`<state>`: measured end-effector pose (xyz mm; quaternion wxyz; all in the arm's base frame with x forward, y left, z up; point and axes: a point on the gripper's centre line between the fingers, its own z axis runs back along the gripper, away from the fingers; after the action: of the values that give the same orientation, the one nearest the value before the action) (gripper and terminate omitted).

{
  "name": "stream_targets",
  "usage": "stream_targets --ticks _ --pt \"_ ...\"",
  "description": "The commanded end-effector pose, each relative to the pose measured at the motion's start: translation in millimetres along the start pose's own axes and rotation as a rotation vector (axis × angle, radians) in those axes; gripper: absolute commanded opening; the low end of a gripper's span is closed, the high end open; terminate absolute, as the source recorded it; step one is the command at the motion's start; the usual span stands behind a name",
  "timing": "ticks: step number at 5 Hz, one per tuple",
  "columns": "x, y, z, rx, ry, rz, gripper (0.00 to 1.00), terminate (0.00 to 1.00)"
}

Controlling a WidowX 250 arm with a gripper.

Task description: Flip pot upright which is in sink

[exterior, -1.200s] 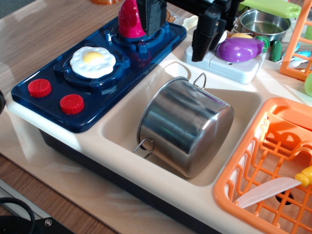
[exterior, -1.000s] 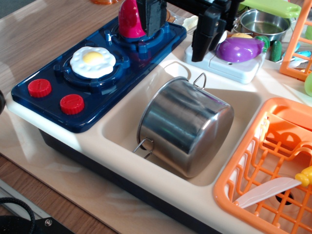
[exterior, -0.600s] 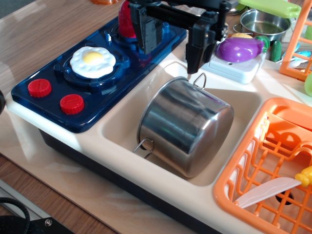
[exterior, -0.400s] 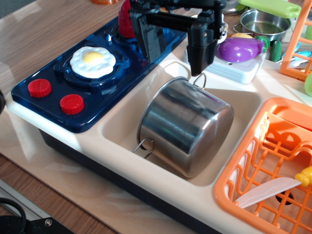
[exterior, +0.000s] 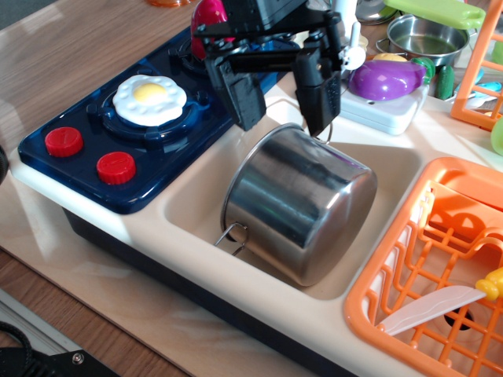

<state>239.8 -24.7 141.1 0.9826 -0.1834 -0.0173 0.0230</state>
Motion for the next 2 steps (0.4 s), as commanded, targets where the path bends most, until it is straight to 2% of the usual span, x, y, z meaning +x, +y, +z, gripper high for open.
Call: stream_targets --ticks 1,2 --pt "1.7 -5.3 -7.2 -0.069 -0.036 0.027 1.00 0.00" --pt "2.0 -14.2 -16.3 -0.135 -0.037 0.075 1.00 0.00"
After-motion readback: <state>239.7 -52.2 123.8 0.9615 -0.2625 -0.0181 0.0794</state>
